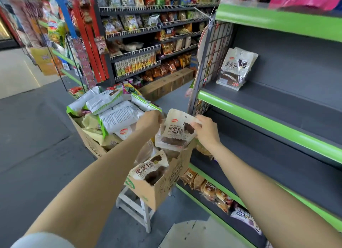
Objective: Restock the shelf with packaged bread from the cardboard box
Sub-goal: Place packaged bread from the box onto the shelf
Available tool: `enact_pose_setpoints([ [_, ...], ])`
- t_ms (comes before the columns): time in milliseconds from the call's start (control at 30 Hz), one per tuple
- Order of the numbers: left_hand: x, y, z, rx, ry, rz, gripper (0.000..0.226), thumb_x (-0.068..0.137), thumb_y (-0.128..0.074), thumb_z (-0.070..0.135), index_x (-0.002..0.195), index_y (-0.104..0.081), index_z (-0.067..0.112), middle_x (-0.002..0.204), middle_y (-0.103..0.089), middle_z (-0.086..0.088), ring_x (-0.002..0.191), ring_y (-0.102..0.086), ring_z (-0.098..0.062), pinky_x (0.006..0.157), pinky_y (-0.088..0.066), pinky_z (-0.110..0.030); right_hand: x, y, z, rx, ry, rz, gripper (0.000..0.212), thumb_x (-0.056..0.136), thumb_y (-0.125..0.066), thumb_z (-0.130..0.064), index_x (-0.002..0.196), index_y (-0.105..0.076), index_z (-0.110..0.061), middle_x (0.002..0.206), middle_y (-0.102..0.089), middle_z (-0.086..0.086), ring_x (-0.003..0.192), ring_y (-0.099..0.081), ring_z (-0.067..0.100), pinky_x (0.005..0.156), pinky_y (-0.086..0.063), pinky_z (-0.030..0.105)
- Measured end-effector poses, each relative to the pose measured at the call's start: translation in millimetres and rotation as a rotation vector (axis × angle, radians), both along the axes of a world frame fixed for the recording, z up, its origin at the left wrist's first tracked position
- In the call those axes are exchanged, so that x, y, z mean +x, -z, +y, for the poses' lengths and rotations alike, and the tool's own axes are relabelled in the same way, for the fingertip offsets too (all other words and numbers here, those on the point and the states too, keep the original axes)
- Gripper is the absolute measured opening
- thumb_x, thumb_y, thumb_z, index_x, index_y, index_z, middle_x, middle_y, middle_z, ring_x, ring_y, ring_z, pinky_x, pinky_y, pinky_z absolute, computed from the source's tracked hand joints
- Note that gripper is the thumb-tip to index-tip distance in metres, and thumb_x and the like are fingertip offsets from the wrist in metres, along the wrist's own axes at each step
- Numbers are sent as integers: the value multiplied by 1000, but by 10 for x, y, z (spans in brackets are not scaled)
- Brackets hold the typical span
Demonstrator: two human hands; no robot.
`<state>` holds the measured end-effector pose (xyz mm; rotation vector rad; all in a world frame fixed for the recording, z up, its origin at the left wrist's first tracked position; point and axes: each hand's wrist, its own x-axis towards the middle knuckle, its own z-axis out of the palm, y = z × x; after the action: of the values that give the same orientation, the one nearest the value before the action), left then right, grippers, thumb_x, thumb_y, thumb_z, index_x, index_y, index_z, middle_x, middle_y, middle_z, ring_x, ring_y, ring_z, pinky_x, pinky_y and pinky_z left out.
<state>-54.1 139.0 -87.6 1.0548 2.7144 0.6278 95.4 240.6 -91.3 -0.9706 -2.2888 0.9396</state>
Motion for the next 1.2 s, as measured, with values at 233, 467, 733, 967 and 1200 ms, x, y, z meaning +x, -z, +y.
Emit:
enact_pose_setpoints([
  [233,97,-475,245,266,42,91,20,96,-32,0,108,-46,8,94,-62,-17,79,-59,-33,63,-47,-44,107,-310,245,-55,222,196,23,98,-45,-12,115,-56,0,111,-61,10,100,-53,21,82,-39,30],
  [467,333,-877,739,353,38,241,31,86,-32,-11,106,-44,11,91,-56,-11,77,-52,-29,64,-42,-37,303,-581,759,61,410,227,15,97,-38,-3,89,-50,-9,85,-54,9,81,-46,24,69,-32,28],
  [733,372,-1090,1579,245,117,455,49,77,-34,-16,112,-50,13,103,-64,-11,97,-58,-32,99,-33,-45,394,-861,1582,77,511,264,22,90,-32,6,82,-48,-7,81,-49,11,76,-39,23,60,-25,25],
  [967,167,-1202,2296,337,315,320,29,90,-35,-8,106,-51,11,88,-65,-15,84,-62,-36,74,-52,-42,-59,-1014,2601,43,304,205,20,92,-41,-3,91,-61,-2,101,-64,17,85,-52,25,67,-35,28],
  [1200,-44,-1243,2671,343,351,252,20,93,-35,-3,94,-50,11,76,-58,-13,69,-53,-30,59,-42,-35,-456,-965,3097,-91,188,179,36,93,-38,0,116,-62,-13,116,-64,12,104,-61,30,83,-54,38],
])
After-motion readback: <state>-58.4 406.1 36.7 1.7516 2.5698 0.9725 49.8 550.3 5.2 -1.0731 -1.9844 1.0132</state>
